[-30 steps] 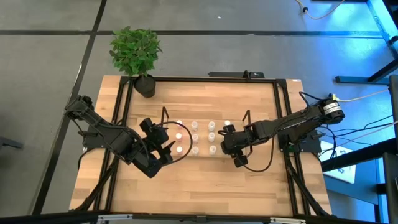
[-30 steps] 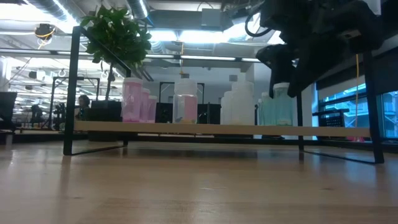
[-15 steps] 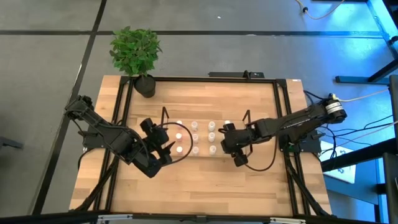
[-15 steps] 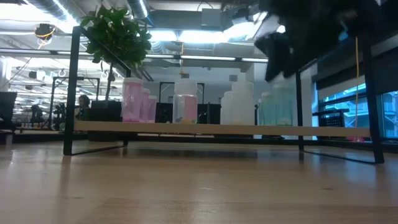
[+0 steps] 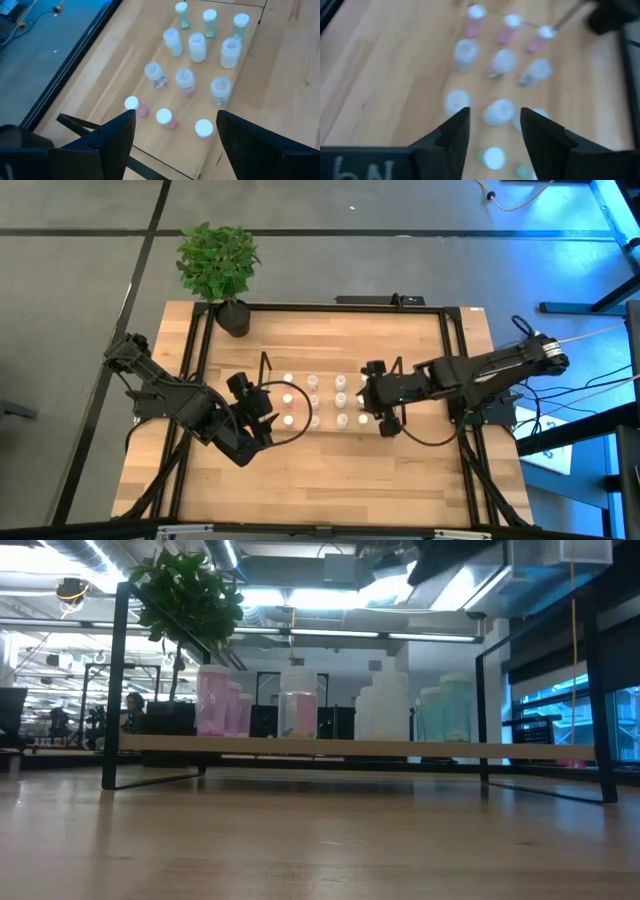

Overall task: Pick and place medicine bottles onto shelf by color
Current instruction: Return to Home Position

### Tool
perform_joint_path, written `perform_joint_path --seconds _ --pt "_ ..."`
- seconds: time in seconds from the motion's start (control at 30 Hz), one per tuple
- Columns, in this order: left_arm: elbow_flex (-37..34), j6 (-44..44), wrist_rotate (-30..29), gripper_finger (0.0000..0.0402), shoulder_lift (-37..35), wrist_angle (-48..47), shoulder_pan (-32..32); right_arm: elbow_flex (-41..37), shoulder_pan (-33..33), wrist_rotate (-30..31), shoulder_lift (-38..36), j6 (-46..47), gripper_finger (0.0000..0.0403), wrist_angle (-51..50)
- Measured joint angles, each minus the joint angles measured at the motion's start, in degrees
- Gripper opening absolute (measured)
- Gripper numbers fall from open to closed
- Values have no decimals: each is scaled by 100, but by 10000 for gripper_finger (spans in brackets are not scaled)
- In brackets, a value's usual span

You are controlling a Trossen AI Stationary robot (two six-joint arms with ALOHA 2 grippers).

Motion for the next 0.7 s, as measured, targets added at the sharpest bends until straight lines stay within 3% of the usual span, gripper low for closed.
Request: perform_joint_path --seconds 0.2,0.5,0.7 --pt "0 7 -148 244 0 -93 268 217 -4 399 -386 324 125 -241" --pt "0 193 -60 129 0 -1399 615 221 -2 376 -1067 412 10 -467" --pt "-83 430 245 38 -200 -1682 801 213 -4 333 -1666 177 13 -554"
